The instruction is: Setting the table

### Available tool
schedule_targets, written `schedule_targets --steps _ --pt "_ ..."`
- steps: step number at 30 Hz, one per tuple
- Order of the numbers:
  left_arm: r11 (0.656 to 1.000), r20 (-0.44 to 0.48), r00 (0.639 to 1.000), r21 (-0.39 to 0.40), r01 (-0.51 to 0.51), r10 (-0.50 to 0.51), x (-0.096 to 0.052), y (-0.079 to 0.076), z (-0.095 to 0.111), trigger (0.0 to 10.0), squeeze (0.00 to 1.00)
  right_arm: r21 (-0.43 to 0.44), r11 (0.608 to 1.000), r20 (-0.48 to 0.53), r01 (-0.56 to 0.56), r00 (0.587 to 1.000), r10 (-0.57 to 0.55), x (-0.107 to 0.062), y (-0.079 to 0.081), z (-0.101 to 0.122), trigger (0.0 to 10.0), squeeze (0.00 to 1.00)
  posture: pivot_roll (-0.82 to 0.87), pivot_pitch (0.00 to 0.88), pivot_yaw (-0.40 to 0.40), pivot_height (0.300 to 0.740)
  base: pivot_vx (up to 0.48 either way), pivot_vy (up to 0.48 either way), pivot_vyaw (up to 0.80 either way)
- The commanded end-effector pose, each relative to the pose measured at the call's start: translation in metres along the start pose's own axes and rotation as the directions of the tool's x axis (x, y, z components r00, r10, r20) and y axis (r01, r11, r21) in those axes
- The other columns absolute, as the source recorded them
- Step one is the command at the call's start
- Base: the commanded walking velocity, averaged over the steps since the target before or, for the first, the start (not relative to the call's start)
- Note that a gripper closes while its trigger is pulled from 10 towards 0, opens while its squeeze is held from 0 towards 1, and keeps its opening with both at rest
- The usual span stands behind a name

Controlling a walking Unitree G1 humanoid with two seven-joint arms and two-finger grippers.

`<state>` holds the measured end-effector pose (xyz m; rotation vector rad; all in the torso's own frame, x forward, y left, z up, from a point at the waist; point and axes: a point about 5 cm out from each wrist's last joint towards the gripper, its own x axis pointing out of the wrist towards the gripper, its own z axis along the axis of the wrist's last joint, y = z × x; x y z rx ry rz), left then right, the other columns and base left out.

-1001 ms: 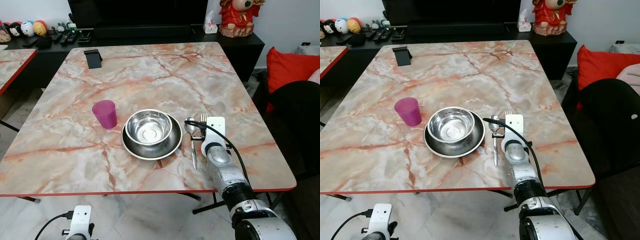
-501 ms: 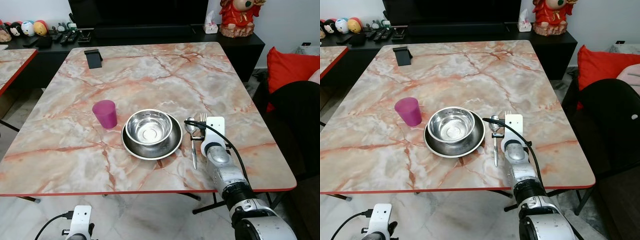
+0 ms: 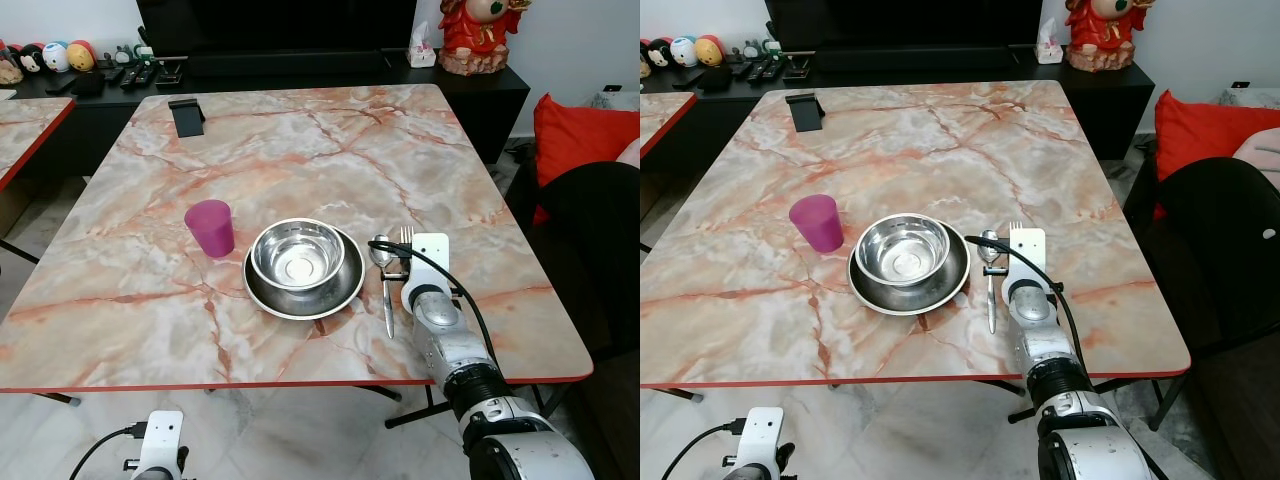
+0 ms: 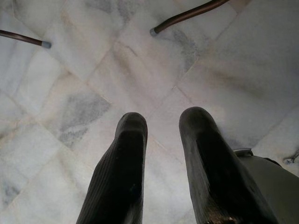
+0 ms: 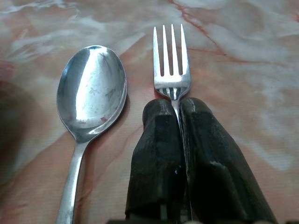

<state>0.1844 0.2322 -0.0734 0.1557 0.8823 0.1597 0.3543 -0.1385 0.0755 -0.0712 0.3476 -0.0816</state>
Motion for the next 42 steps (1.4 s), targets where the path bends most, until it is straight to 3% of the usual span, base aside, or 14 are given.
schedule_targets --steps 1,14,15,16,17,26,27,42 --pt "1.0 -0.022 1.0 -0.005 -0.015 0.015 -0.0007 0.003 -0.0044 10.0 0.0 0.003 1.0 -0.008 -0.006 1.0 0.006 0.0009 0.0017 0.0003 10.0 0.24 -0.03 0.019 0.033 0.74 0.0 0.0 0.0" --pt "1.0 -0.021 1.0 -0.006 -0.017 0.017 -0.0007 0.0032 -0.0043 10.0 0.0 0.002 1.0 -0.011 -0.005 1.0 0.005 0.0008 0.0027 -0.0005 10.0 0.24 -0.03 0.021 0.033 0.74 0.0 0.0 0.0" --pt "1.0 -0.021 1.0 -0.005 -0.017 0.017 -0.0007 0.0032 -0.0043 10.0 0.0 0.003 1.0 -0.011 -0.005 1.0 0.005 0.0008 0.0027 -0.0004 10.0 0.25 -0.03 0.021 0.033 0.74 0.0 0.0 0.0" --pt "1.0 -0.021 1.0 -0.006 -0.017 0.017 -0.0007 0.0033 -0.0042 10.0 0.0 0.003 1.0 -0.011 -0.005 1.0 0.005 0.0008 0.0027 -0.0004 10.0 0.37 -0.03 0.021 0.033 0.74 0.0 0.0 0.0" --pt "1.0 -0.021 1.0 -0.005 -0.017 0.017 -0.0007 0.0033 -0.0042 10.0 0.0 0.003 1.0 -0.011 -0.004 1.0 0.004 0.0009 0.0026 -0.0004 10.0 0.4 -0.02 0.021 0.033 0.74 0.0 0.0 0.0" --pt "1.0 -0.02 1.0 -0.004 -0.018 0.018 -0.0006 0.0034 -0.004 10.0 0.0 0.003 1.0 -0.014 -0.003 1.0 0.003 0.0009 0.0021 -0.0009 10.0 0.41 -0.02 0.021 0.033 0.74 0.0 0.0 0.0" --pt "1.0 -0.02 1.0 -0.004 -0.018 0.018 -0.0007 0.0034 -0.004 10.0 0.0 0.003 1.0 -0.013 -0.003 1.0 0.003 0.0009 0.0021 -0.0009 10.0 0.63 -0.02 0.021 0.033 0.74 0.0 0.0 0.0" --pt "1.0 -0.02 1.0 -0.004 -0.018 0.018 -0.0006 0.0034 -0.004 10.0 0.0 0.0 1.0 -0.016 0.003 1.0 -0.003 0.001 0.0021 -0.0011 10.0 0.62 -0.02 0.022 0.032 0.74 0.0 0.0 0.0"
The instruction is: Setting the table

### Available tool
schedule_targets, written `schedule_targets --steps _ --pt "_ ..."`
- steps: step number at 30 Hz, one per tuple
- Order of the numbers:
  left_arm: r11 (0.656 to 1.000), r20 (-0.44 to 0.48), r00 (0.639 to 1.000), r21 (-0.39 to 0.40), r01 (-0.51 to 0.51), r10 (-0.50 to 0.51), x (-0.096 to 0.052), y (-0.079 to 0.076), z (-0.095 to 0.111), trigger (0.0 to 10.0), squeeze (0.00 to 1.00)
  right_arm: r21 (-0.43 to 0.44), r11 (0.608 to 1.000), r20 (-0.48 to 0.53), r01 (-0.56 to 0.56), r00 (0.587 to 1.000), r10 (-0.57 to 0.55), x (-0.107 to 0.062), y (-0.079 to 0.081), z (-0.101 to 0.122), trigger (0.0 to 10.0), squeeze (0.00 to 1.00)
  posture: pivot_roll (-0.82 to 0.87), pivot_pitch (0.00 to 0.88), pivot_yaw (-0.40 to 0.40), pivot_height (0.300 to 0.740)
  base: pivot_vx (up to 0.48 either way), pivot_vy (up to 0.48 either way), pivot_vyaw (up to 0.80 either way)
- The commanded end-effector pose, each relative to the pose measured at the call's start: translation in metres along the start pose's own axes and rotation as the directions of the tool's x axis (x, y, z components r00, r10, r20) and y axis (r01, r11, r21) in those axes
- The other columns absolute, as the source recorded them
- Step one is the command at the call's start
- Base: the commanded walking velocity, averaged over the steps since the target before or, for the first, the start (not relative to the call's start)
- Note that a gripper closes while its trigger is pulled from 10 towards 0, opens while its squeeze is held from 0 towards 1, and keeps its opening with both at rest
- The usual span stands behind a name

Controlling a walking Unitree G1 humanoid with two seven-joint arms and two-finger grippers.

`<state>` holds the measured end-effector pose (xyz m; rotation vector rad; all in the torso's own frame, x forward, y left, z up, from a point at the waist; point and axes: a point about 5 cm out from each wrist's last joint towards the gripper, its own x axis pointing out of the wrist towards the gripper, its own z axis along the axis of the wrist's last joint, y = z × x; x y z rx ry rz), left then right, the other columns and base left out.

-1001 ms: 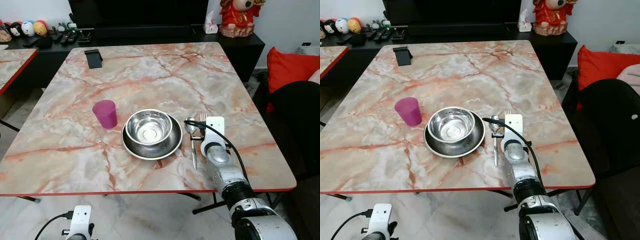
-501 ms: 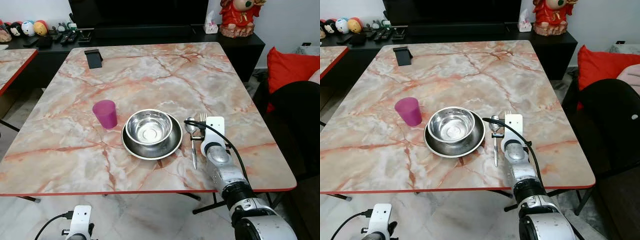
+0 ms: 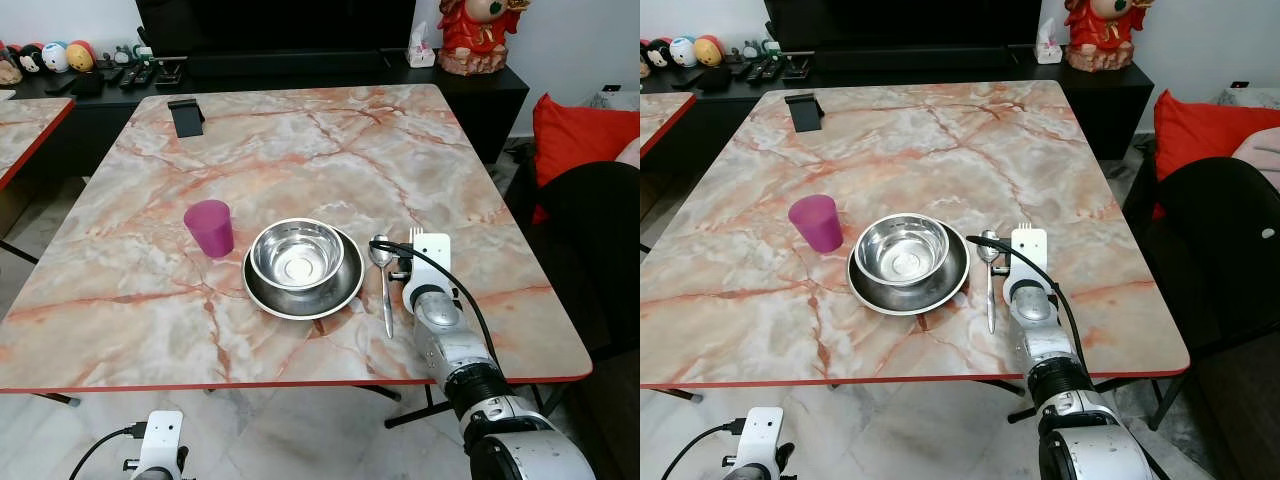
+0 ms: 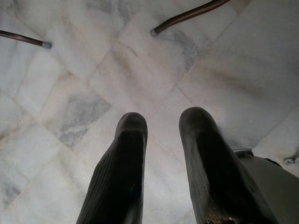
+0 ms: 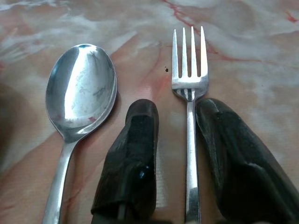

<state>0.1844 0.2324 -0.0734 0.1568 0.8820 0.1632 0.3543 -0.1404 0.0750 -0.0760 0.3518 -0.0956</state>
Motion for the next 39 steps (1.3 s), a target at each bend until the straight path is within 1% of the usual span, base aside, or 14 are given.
schedule_targets --steps 1,2,5,8,10,12,13,20,24,28,29,35,36,39 --pt "1.0 -0.02 1.0 -0.004 -0.014 0.014 -0.001 0.003 -0.004 10.0 0.0 0.003 1.0 -0.012 -0.012 1.0 0.012 0.0 0.004 -0.001 10.0 0.62 -0.02 0.022 0.032 0.74 0.0 0.0 0.0" --pt "1.0 -0.021 1.0 -0.004 -0.015 0.014 -0.001 0.003 -0.004 10.0 0.0 0.003 1.0 -0.012 -0.012 1.0 0.013 0.0 0.004 -0.001 10.0 0.63 -0.02 0.022 0.033 0.74 0.0 0.0 0.0" --pt "1.0 -0.02 1.0 -0.004 -0.015 0.015 -0.001 0.003 -0.004 10.0 0.0 0.003 1.0 -0.012 -0.016 1.0 0.016 0.0 0.005 -0.001 10.0 0.63 -0.02 0.023 0.033 0.74 0.0 0.0 0.0" --pt "1.0 -0.02 1.0 -0.003 -0.015 0.015 -0.001 0.004 -0.004 10.0 0.0 0.004 1.0 -0.011 -0.023 1.0 0.023 0.0 0.006 -0.001 10.0 0.62 -0.02 0.023 0.034 0.74 0.0 0.0 0.0" --pt "1.0 -0.021 1.0 -0.003 -0.015 0.015 -0.001 0.003 -0.004 10.0 0.0 0.001 1.0 -0.012 -0.027 1.0 0.027 0.0 0.006 -0.001 10.0 0.59 -0.02 0.022 0.034 0.74 0.0 0.0 0.0" --pt "1.0 -0.021 1.0 -0.003 -0.015 0.014 -0.001 0.003 -0.004 10.0 0.0 0.0 1.0 -0.013 -0.028 1.0 0.028 0.0 0.006 -0.001 10.0 0.59 -0.02 0.022 0.034 0.74 0.0 0.0 0.0" --pt "1.0 -0.02 1.0 -0.003 -0.015 0.015 -0.001 0.004 -0.004 10.0 0.0 -0.002 1.0 -0.013 -0.027 1.0 0.027 0.0 0.006 -0.001 10.0 0.0 -0.02 0.023 0.034 0.74 0.0 0.0 0.0" --pt "1.0 -0.02 1.0 -0.003 -0.013 0.013 -0.001 0.003 -0.004 10.0 0.0 0.0 1.0 -0.008 -0.015 1.0 0.015 0.0 0.005 0.0 10.0 0.0 -0.02 0.022 0.034 0.74 0.0 0.0 0.0" --pt "1.0 -0.02 1.0 -0.004 -0.013 0.013 -0.001 0.003 -0.004 10.0 0.0 0.02 1.0 0.028 0.013 1.0 -0.013 0.001 0.001 0.008 10.0 0.0 -0.02 0.022 0.034 0.74 0.0 0.0 0.0" --pt "1.0 -0.02 1.0 -0.004 -0.013 0.013 -0.001 0.003 -0.004 10.0 0.0 0.023 1.0 0.034 0.021 0.999 -0.022 0.001 -0.001 0.01 10.0 0.0 -0.02 0.022 0.034 0.74 0.0 0.0 0.0" --pt "1.0 -0.021 1.0 -0.002 -0.011 0.011 -0.001 0.003 -0.004 10.0 0.0 0.028 0.999 0.048 0.04 0.998 -0.041 0.002 -0.004 0.014 10.0 0.0 -0.02 0.022 0.034 0.74 0.0 0.0 0.0" --pt "1.0 -0.021 1.0 -0.001 -0.01 0.01 -0.001 0.003 -0.004 10.0 0.0 0.065 0.996 0.099 0.061 0.993 -0.068 0.002 -0.007 0.023 10.0 0.0 -0.02 0.02 0.034 0.74 0.0 0.0 0.0" --pt "1.0 -0.02 1.0 -0.002 -0.01 0.01 -0.001 0.003 -0.004 10.0 0.0 0.077 0.995 0.123 0.07 0.989 -0.079 0.001 -0.008 0.028 10.0 0.0 -0.02 0.019 0.034 0.74 0.0 0.0 0.0" --pt "1.0 -0.02 1.0 -0.002 -0.009 0.009 -0.001 0.003 -0.004 10.0 0.0 0.086 0.992 0.143 0.09 0.984 -0.102 0.001 -0.01 0.033 10.0 0.0 -0.02 0.019 0.034 0.74 0.0 0.0 0.0"
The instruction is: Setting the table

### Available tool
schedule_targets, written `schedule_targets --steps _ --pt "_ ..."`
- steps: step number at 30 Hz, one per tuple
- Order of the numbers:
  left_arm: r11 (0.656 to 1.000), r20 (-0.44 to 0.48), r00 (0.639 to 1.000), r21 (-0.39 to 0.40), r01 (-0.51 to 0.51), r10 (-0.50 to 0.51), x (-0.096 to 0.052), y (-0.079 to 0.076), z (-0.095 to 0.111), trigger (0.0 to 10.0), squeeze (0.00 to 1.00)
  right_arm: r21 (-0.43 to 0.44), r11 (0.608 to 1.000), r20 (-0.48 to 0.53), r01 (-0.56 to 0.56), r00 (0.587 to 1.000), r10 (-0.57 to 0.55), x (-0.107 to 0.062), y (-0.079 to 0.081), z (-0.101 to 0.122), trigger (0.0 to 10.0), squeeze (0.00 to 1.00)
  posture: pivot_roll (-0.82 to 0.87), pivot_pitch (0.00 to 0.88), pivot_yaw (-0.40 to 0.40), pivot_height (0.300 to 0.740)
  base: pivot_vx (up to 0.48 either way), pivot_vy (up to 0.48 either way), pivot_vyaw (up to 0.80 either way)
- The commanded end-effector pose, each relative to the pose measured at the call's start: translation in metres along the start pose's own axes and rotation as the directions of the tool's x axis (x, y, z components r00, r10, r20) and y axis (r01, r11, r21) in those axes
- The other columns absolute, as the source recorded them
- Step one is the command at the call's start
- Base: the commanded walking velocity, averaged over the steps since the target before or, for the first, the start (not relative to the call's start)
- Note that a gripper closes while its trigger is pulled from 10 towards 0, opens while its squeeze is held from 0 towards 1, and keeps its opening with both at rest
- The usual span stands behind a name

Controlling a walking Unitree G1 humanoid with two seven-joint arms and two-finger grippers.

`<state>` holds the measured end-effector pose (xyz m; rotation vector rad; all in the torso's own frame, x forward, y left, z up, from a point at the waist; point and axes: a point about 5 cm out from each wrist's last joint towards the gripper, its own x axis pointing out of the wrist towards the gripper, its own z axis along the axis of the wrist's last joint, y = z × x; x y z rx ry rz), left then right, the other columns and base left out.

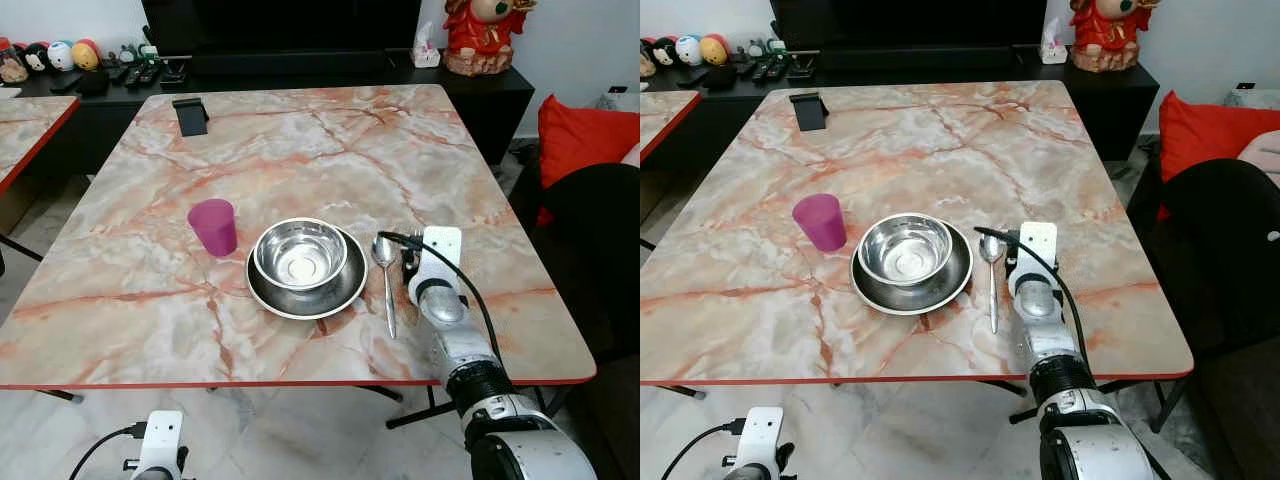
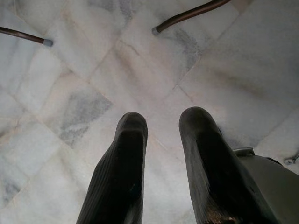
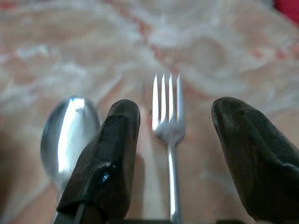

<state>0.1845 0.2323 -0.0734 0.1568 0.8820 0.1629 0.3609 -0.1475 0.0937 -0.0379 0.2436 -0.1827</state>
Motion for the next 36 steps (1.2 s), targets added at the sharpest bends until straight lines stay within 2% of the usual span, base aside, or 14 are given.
schedule_targets --steps 1,5,8,10,19,26,36 --pt "1.0 -0.02 1.0 -0.002 -0.009 0.009 -0.001 0.003 -0.004 10.0 0.0 0.027 0.999 0.049 0.02 0.999 -0.021 0.002 -0.002 0.015 10.0 0.0 -0.02 0.019 0.034 0.74 0.0 0.0 0.0" --pt "1.0 -0.02 1.0 -0.001 -0.008 0.008 -0.001 0.003 -0.004 10.0 0.0 0.039 0.998 0.07 0.038 0.997 -0.041 0.003 -0.005 0.018 10.0 0.0 -0.02 0.019 0.034 0.74 0.0 0.0 0.0" --pt "1.0 -0.02 1.0 -0.001 -0.007 0.007 -0.001 0.003 -0.004 10.0 0.0 0.015 0.997 0.087 0.074 0.993 -0.075 0.004 -0.01 0.021 10.0 0.0 -0.02 0.019 0.034 0.74 0.0 0.0 0.0" --pt "1.0 -0.02 1.0 -0.002 -0.005 0.005 -0.001 0.003 -0.004 10.0 0.0 -0.039 0.992 0.059 0.122 0.991 -0.119 0.005 -0.018 0.016 10.0 0.0 -0.03 0.019 0.035 0.74 0.0 0.0 0.0" --pt "1.0 -0.023 1.0 -0.006 0.003 -0.003 -0.001 0.002 -0.004 10.0 0.0 -0.099 0.98 -0.015 0.172 0.985 -0.174 0.007 -0.033 0.005 10.0 0.0 -0.03 0.02 0.035 0.74 0.0 0.0 0.0" --pt "1.0 -0.025 1.0 -0.006 0.006 -0.006 0.0 0.002 -0.004 10.0 0.0 -0.103 0.983 -0.072 0.151 0.985 -0.159 0.006 -0.032 -0.001 10.0 0.0 -0.03 0.024 0.036 0.74 0.0 0.0 0.0" --pt "1.0 -0.026 1.0 -0.006 0.007 -0.007 0.0 0.002 -0.004 10.0 0.0 -0.107 0.987 -0.1 0.116 0.987 -0.126 0.006 -0.027 -0.005 10.0 0.0 -0.03 0.024 0.036 0.74 0.0 0.0 0.0"
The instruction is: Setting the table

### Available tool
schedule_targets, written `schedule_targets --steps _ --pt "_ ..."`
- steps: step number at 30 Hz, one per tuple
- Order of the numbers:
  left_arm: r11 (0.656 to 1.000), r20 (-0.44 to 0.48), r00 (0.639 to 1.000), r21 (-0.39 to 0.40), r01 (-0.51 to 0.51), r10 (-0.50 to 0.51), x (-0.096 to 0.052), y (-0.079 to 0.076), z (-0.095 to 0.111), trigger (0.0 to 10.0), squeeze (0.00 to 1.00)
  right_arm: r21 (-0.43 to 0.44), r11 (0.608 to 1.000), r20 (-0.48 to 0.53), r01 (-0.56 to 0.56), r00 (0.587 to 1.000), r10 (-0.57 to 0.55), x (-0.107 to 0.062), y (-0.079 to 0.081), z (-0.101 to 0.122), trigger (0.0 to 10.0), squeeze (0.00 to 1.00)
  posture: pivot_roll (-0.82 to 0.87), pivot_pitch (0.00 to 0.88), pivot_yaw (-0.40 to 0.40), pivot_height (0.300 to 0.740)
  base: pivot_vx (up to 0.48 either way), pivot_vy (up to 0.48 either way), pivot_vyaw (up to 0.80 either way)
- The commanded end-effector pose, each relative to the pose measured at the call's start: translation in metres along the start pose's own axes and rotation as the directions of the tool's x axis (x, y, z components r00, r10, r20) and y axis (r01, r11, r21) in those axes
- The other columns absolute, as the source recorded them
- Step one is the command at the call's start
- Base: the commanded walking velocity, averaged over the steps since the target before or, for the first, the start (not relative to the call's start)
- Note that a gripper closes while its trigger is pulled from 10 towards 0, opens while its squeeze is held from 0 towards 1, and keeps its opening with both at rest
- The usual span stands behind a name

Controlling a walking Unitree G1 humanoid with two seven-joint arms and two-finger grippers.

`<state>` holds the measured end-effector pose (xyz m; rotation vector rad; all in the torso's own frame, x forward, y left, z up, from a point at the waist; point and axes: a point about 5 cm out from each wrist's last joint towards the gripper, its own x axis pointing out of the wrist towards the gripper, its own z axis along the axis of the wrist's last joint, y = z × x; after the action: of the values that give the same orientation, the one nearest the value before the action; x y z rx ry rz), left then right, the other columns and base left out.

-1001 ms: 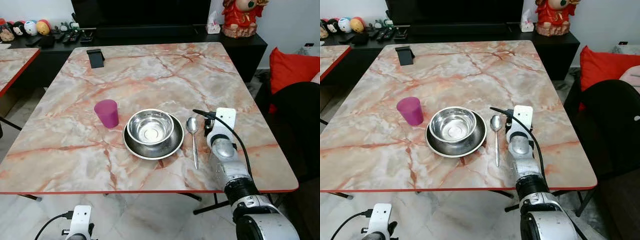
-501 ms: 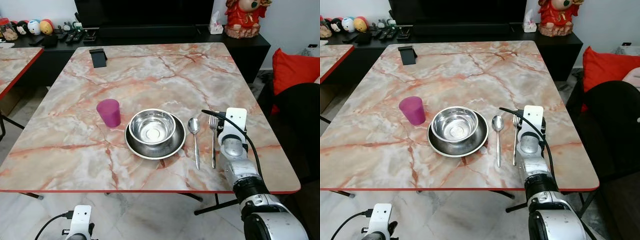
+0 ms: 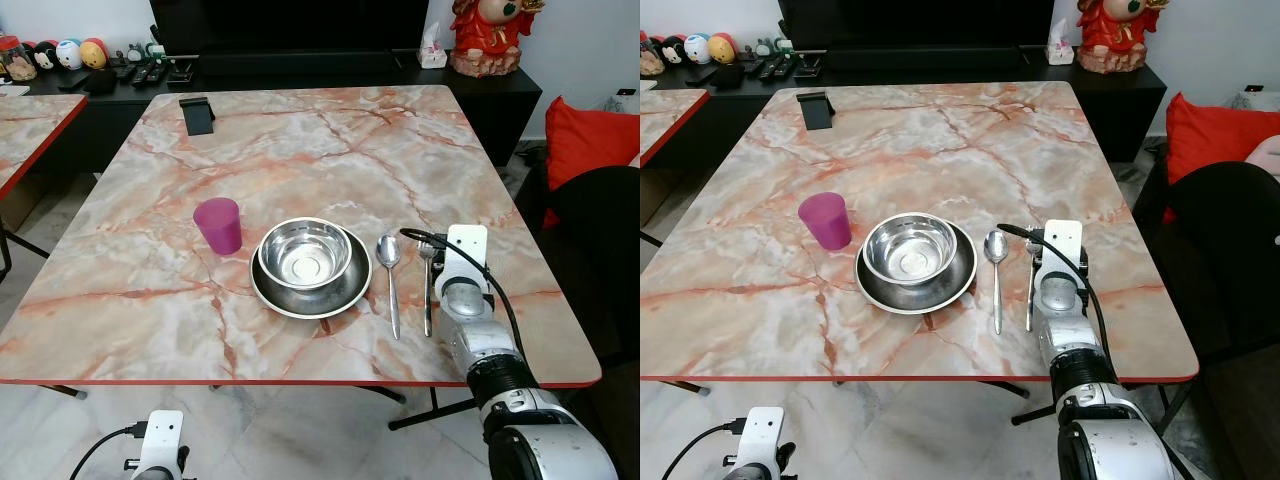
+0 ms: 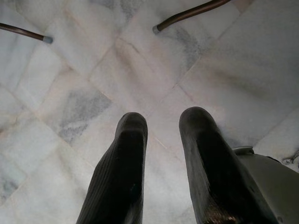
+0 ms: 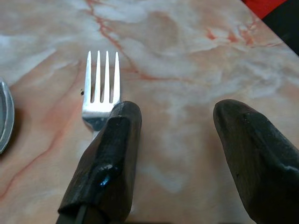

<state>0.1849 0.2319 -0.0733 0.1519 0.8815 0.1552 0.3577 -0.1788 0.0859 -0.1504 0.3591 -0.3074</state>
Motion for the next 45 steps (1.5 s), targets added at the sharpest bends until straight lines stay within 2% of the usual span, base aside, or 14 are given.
schedule_targets --steps 1,8,20,45 --pt "1.0 -0.027 1.0 -0.004 -0.002 0.002 -0.001 0.003 -0.004 10.0 0.0 0.004 1.0 0.002 -0.014 1.0 0.014 0.0 0.003 0.005 10.0 0.0 -0.03 0.024 0.036 0.74 0.0 0.0 0.0" --pt "1.0 -0.027 1.0 -0.004 -0.002 0.002 -0.001 0.003 -0.004 10.0 0.0 0.004 1.0 0.002 -0.014 1.0 0.014 0.0 0.003 0.005 10.0 0.0 -0.03 0.024 0.036 0.74 0.0 0.0 0.0" --pt "1.0 -0.026 1.0 -0.004 -0.002 0.002 -0.001 0.003 -0.005 10.0 0.0 0.018 0.998 0.018 -0.062 0.998 0.062 -0.002 0.012 0.006 10.0 0.0 -0.02 0.024 0.035 0.74 0.0 0.0 0.0" --pt "1.0 -0.026 1.0 0.001 -0.003 0.003 -0.001 0.003 -0.004 10.0 0.0 0.016 0.997 0.019 -0.073 0.997 0.073 -0.002 0.014 0.006 10.0 0.0 -0.02 0.023 0.036 0.74 0.0 0.0 0.0"
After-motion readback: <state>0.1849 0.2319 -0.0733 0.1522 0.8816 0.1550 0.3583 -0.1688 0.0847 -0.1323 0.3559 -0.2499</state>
